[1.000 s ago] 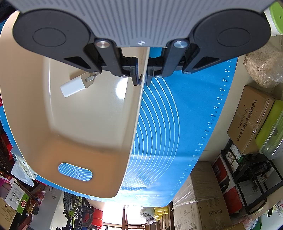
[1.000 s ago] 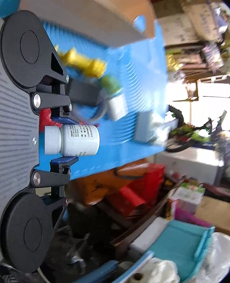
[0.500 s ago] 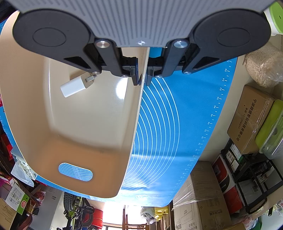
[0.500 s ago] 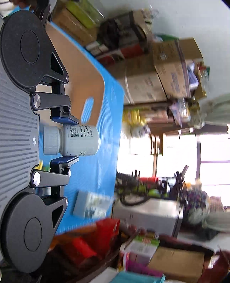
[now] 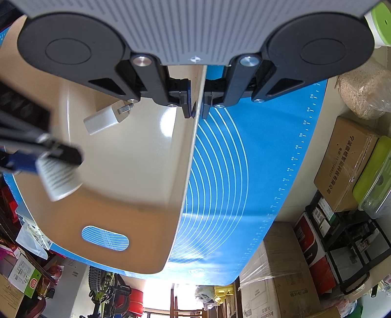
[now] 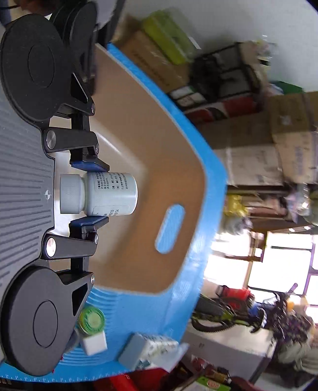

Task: Organize rigid objects
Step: 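Lift the pill bottle into the basket and release it, then grasp the red figurine by its legs with the right gripper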

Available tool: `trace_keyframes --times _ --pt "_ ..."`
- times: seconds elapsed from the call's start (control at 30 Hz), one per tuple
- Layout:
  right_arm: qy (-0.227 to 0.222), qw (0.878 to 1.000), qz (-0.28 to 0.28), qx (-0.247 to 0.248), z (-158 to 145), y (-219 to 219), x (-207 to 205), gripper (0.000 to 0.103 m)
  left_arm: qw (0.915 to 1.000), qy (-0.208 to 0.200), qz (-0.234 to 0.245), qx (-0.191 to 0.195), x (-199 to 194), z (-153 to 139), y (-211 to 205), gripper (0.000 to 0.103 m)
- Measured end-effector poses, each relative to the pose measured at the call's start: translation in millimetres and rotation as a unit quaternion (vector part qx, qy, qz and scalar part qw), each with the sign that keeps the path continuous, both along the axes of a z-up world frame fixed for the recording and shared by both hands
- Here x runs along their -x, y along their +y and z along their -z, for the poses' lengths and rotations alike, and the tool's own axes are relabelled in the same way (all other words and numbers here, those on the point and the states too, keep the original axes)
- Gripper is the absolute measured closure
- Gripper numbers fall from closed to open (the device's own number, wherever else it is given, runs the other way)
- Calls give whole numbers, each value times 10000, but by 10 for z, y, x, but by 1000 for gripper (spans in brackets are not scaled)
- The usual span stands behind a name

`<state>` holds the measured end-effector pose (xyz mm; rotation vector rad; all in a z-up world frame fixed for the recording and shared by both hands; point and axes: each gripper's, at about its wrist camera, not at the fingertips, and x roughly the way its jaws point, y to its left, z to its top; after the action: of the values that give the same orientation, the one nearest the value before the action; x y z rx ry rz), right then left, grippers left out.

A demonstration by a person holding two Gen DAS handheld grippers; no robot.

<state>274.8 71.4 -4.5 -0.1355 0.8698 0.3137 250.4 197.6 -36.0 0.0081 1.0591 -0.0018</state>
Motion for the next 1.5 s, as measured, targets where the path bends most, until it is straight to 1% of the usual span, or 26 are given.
trace_keyframes --times 0.1,0.27,0.3,0.4,0.5,0.53,0.7,0.8,0.87,1.0,1.13,1.23,1.37,1.5 --pt "340 9994 -59 100 143 62 -15 59 10000 0 -1 1 0 0 -1 95" --pt "720 9968 -156 306 305 132 -46 59 10000 -3 3 0 2 -1 4 95" --pt "775 9964 -160 311 311 140 -55 59 10000 -6 7 -4 -1 -6 -8 95" --pt "807 9963 -137 269 300 127 -62 55 10000 -2 5 -4 -1 -12 -13 95" --pt "691 9975 -126 96 242 75 -19 43 10000 -2 7 -11 -6 -10 -16 95" --pt "624 9980 -114 25 207 53 6 41 10000 -2 9 -9 -6 -10 -17 95" --pt "184 9990 29 -414 -100 -154 103 39 10000 -2 9 -11 -6 -11 -19 95" --pt "-142 9980 208 -572 -298 -361 197 38 10000 -2 9 -9 -5 -11 -20 95" --pt "-311 9965 403 -664 -413 -553 244 38 10000 -3 10 -10 -6 -11 -21 95" --pt "-439 9914 917 -828 -546 -974 285 37 10000 -3 10 -14 -6 -10 -21 94" --pt "-624 9863 1365 -684 -581 -1355 304 37 10000 5 1 -3 -4 -11 -23 94" --pt "-819 9823 1638 -384 -548 -1582 323 37 10000 5 8 -7 -2 -10 -23 94" --pt "-762 9770 1982 -178 -452 -1886 326 37 10000 15 6 8 -9 -4 -15 94" --pt "-547 9724 2267 103 -222 -2103 321 37 10000 16 3 10 -12 -4 -11 94"
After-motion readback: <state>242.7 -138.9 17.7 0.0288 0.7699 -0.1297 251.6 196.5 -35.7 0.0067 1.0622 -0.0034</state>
